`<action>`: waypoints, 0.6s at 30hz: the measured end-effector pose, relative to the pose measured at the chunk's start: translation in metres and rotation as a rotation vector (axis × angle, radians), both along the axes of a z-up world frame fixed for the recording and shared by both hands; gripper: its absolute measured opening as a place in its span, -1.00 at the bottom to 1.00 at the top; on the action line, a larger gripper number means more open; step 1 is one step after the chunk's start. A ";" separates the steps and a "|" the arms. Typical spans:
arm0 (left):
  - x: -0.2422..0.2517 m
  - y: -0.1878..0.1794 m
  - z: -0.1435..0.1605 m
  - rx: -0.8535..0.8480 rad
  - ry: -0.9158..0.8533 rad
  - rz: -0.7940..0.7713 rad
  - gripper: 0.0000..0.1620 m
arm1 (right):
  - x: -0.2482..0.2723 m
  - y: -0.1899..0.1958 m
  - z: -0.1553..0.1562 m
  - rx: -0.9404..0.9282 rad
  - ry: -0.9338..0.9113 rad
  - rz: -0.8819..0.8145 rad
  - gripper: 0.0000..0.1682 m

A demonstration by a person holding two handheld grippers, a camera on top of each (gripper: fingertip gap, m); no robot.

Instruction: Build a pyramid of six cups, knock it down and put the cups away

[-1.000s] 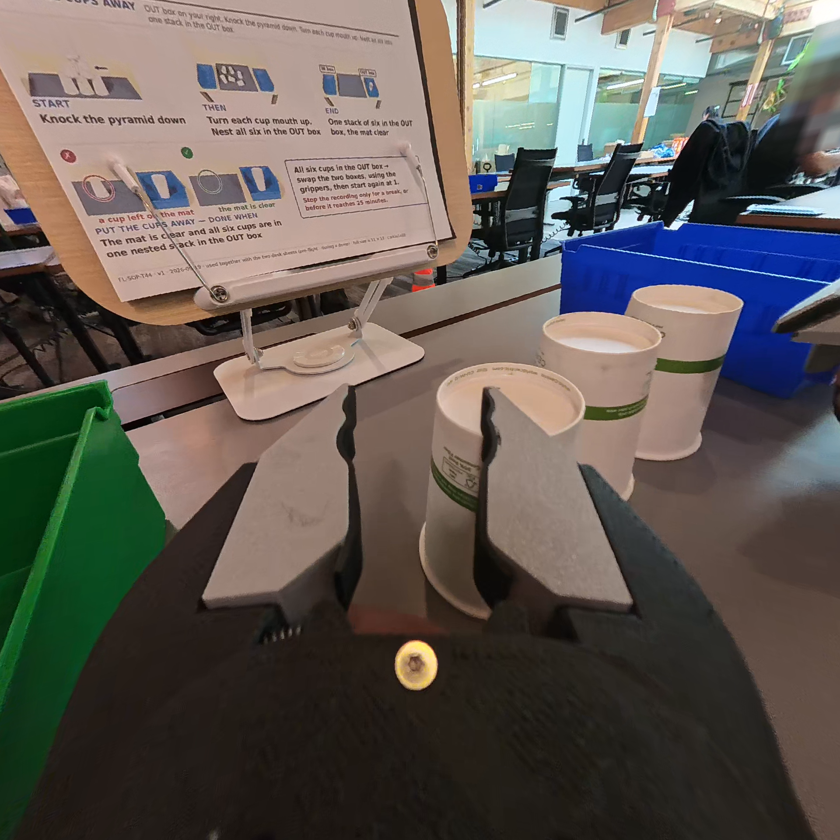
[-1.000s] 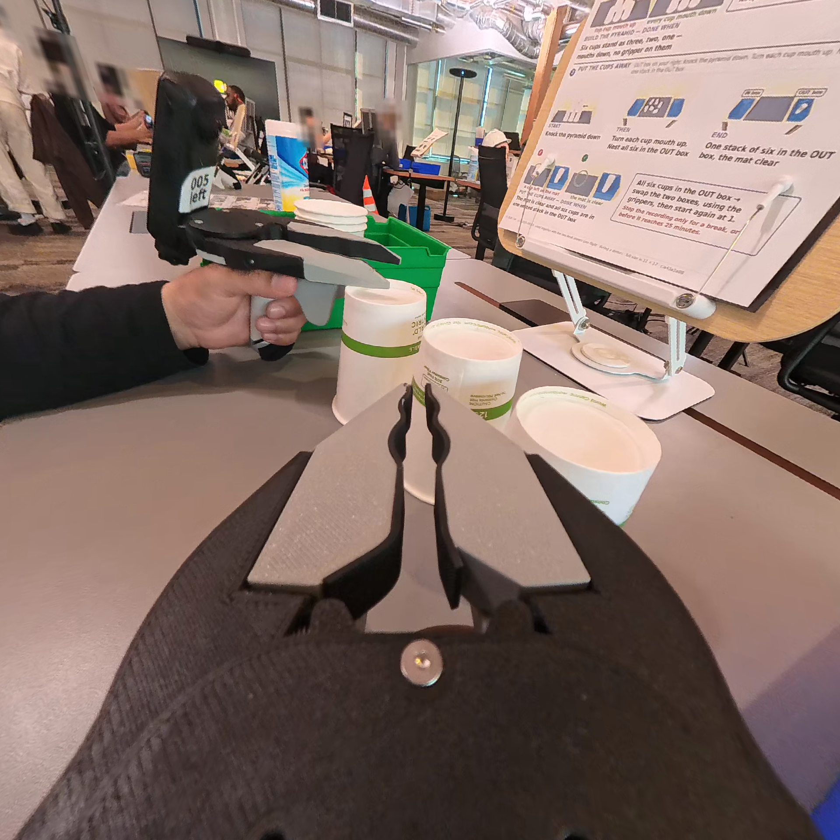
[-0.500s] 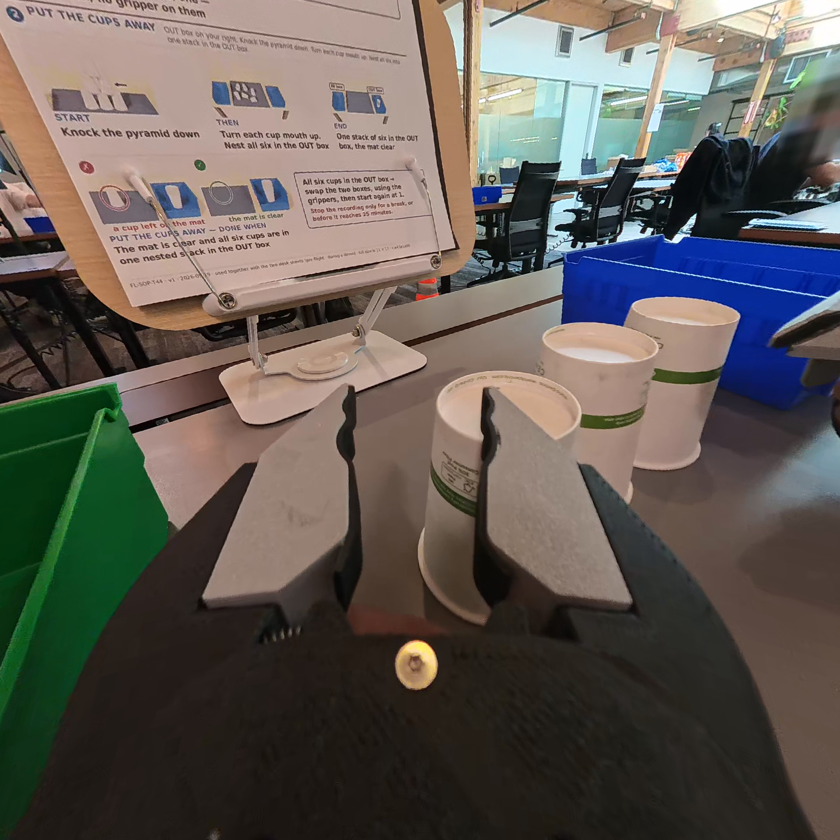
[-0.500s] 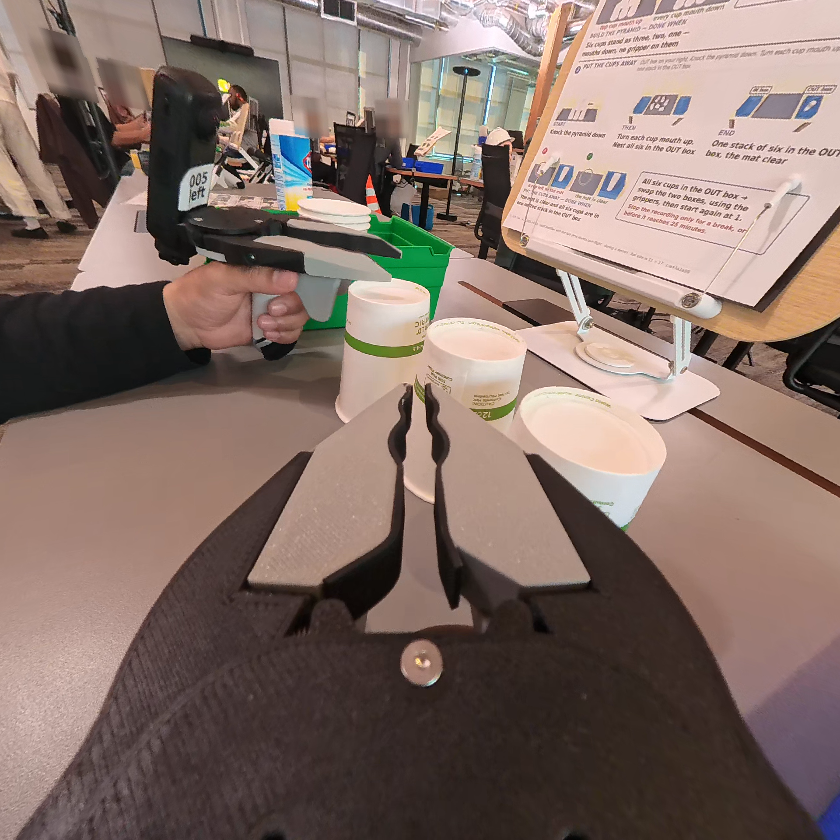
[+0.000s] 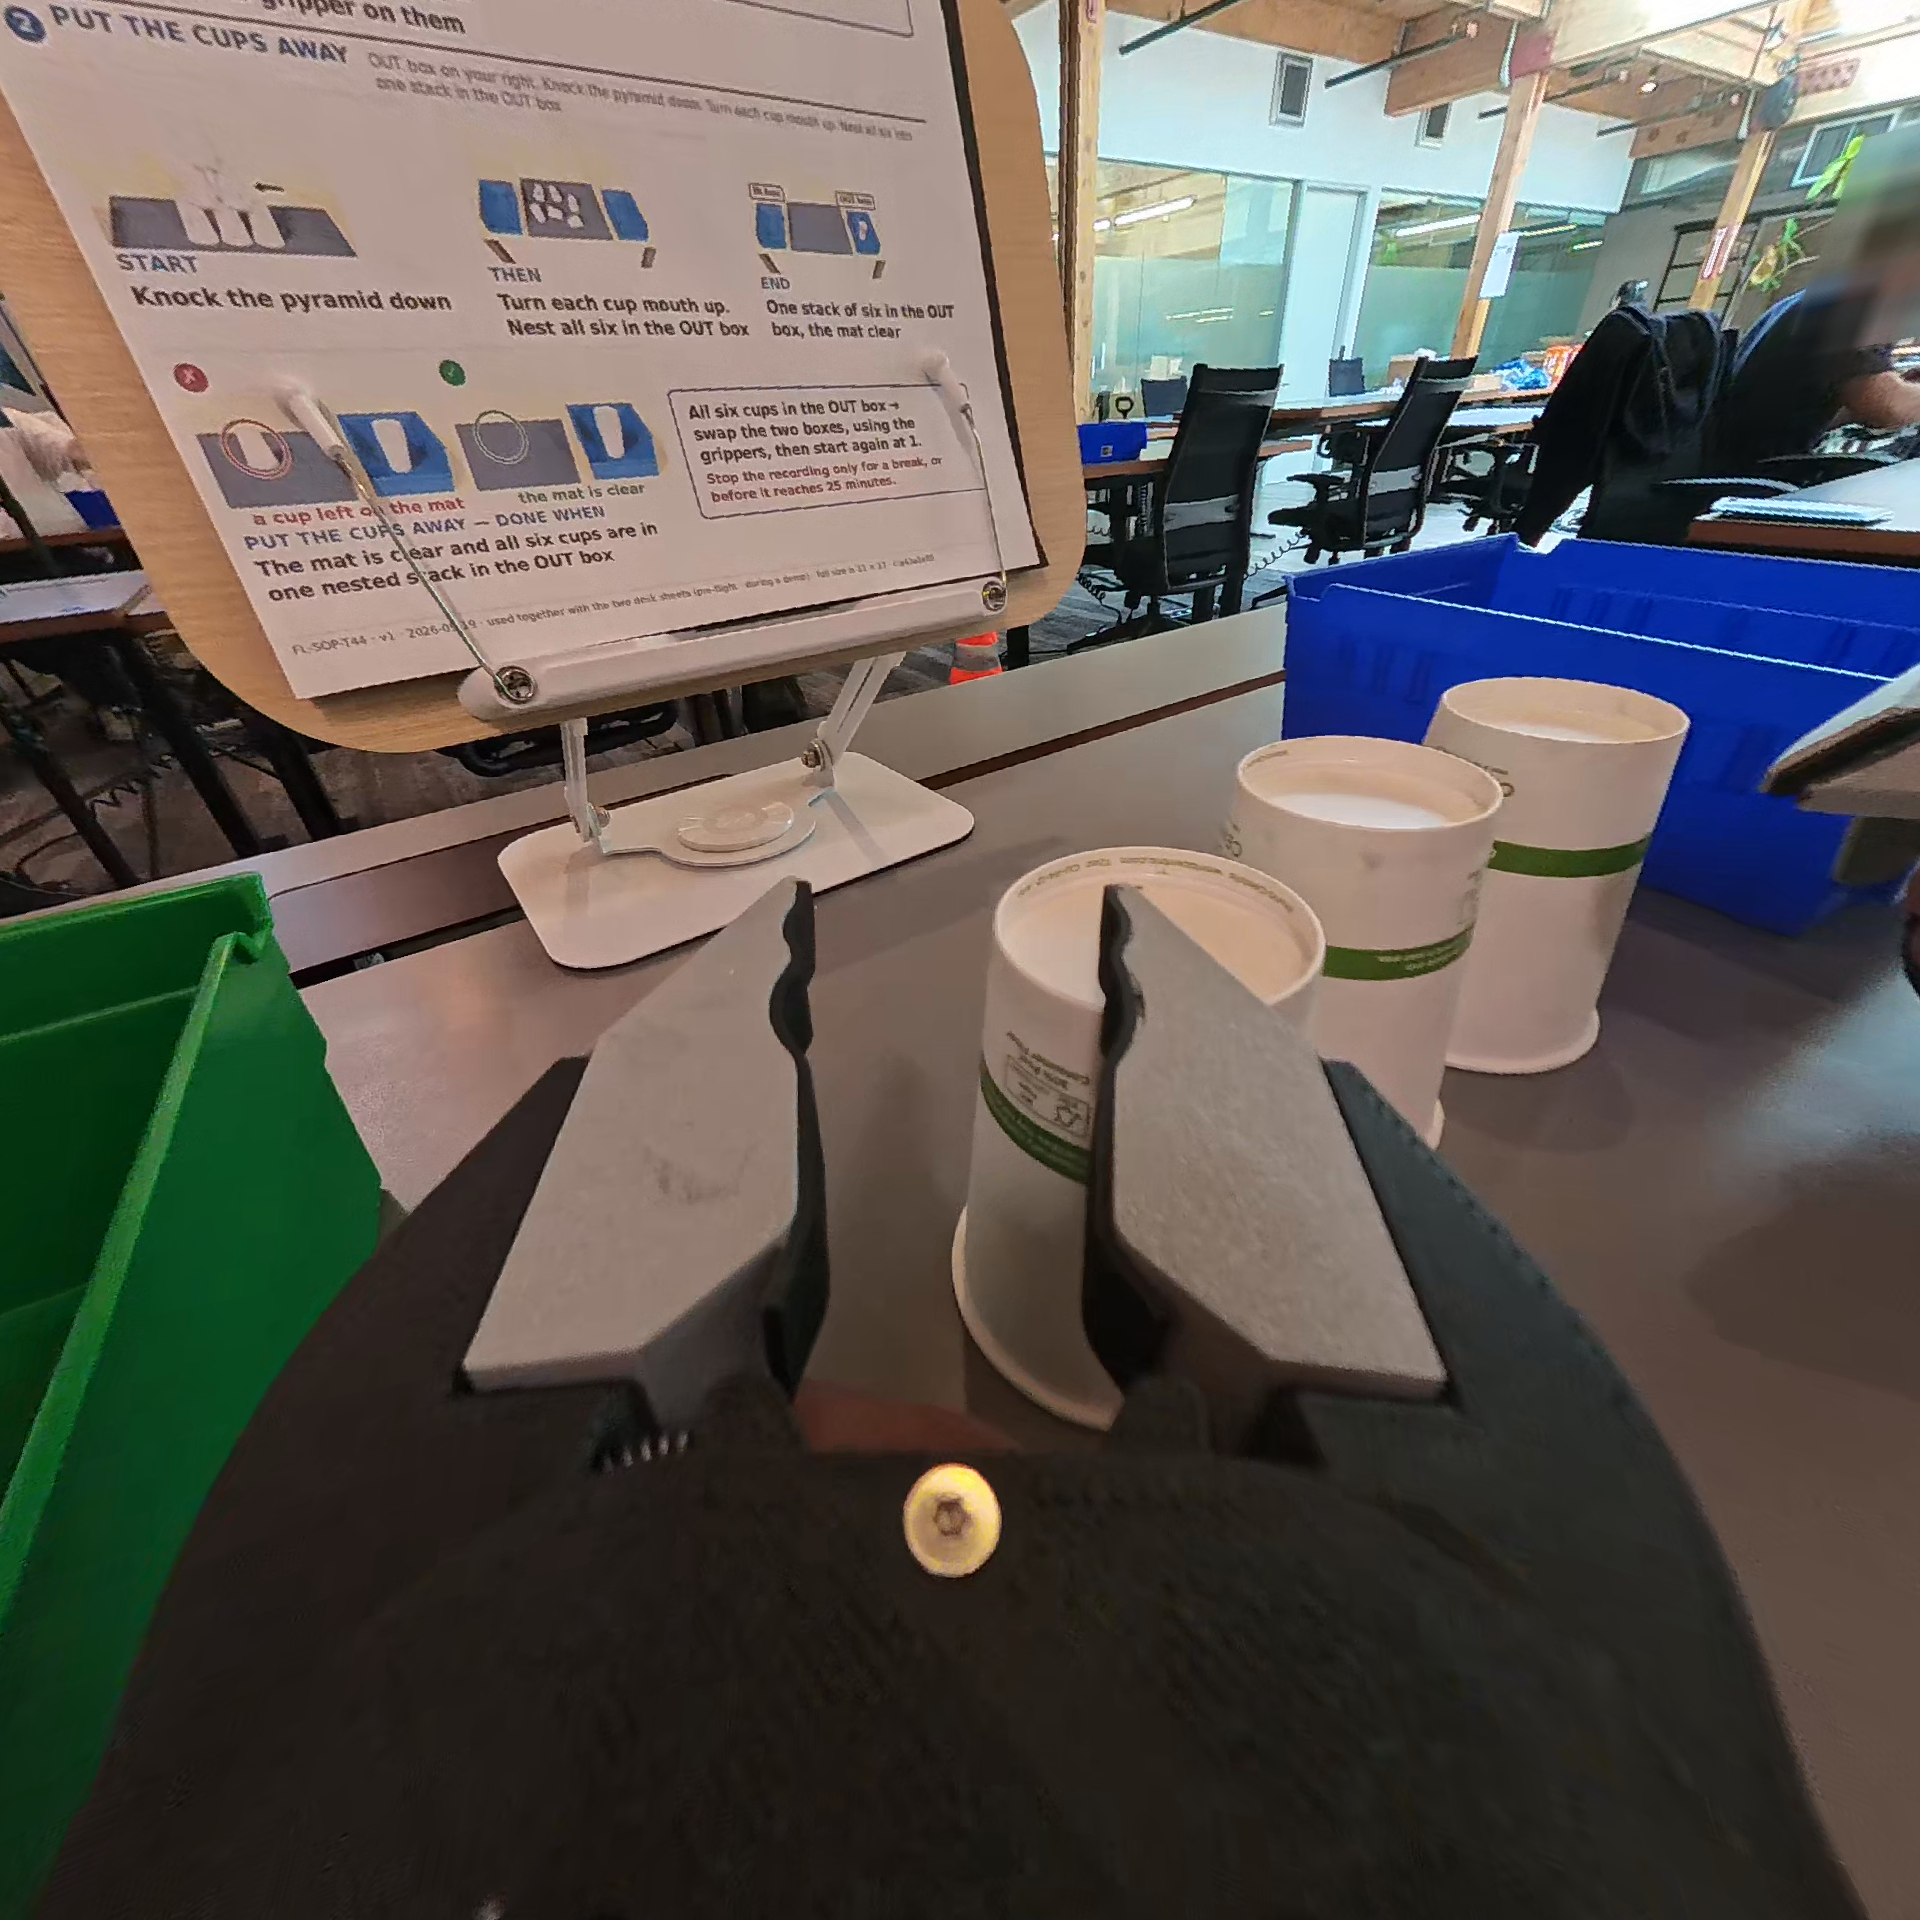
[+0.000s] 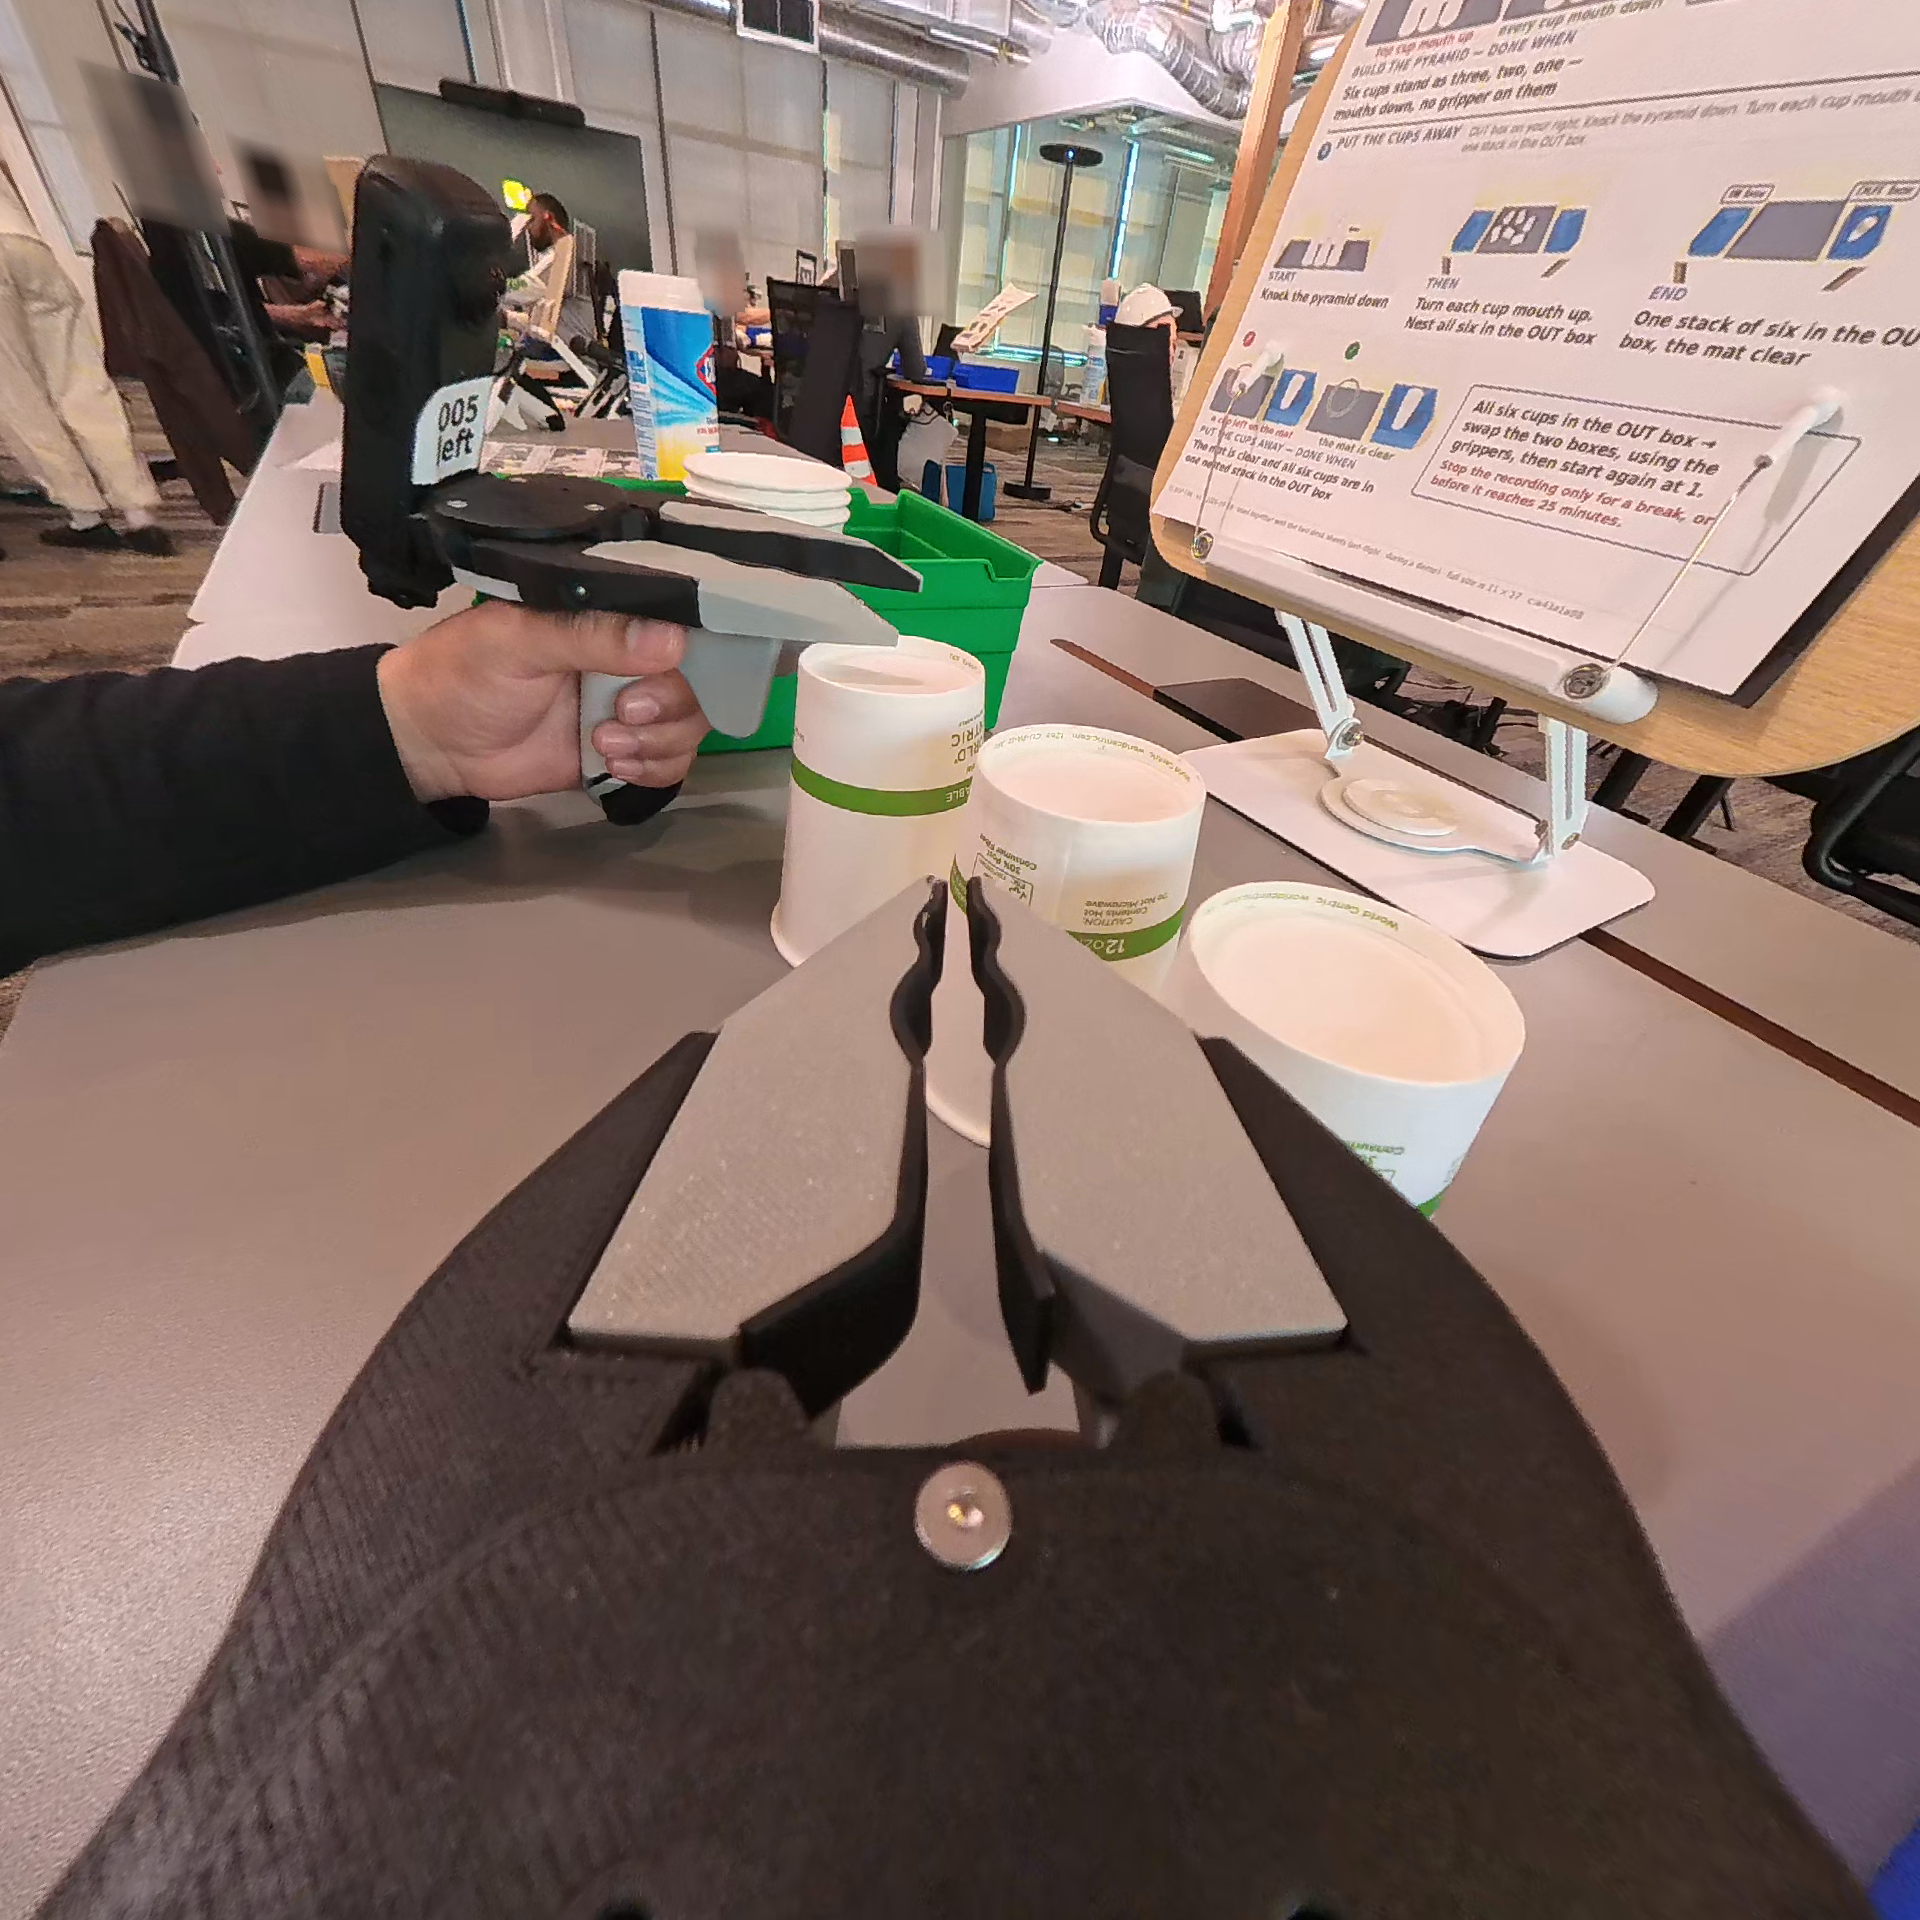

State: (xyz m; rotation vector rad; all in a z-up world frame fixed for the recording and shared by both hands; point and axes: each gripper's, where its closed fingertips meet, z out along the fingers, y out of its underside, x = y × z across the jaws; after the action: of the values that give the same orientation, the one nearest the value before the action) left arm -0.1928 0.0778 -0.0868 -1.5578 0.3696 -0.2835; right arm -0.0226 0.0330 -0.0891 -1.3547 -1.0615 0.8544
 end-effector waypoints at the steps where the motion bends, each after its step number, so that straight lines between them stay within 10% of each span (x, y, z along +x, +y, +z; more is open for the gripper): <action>1: 0.000 0.000 0.000 0.000 0.000 0.000 -0.35 | 0.000 0.000 0.000 0.001 0.000 0.000 -1.00; 18: 0.004 -0.003 0.000 0.003 0.055 -0.006 -0.31 | 0.000 0.000 -0.003 0.015 -0.033 -0.004 -1.00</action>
State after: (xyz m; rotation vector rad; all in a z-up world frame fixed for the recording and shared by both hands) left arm -0.1891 0.0746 -0.0871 -1.5642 0.4171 -0.2451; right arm -0.0231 0.0332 -0.0923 -1.3626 -1.0880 0.8220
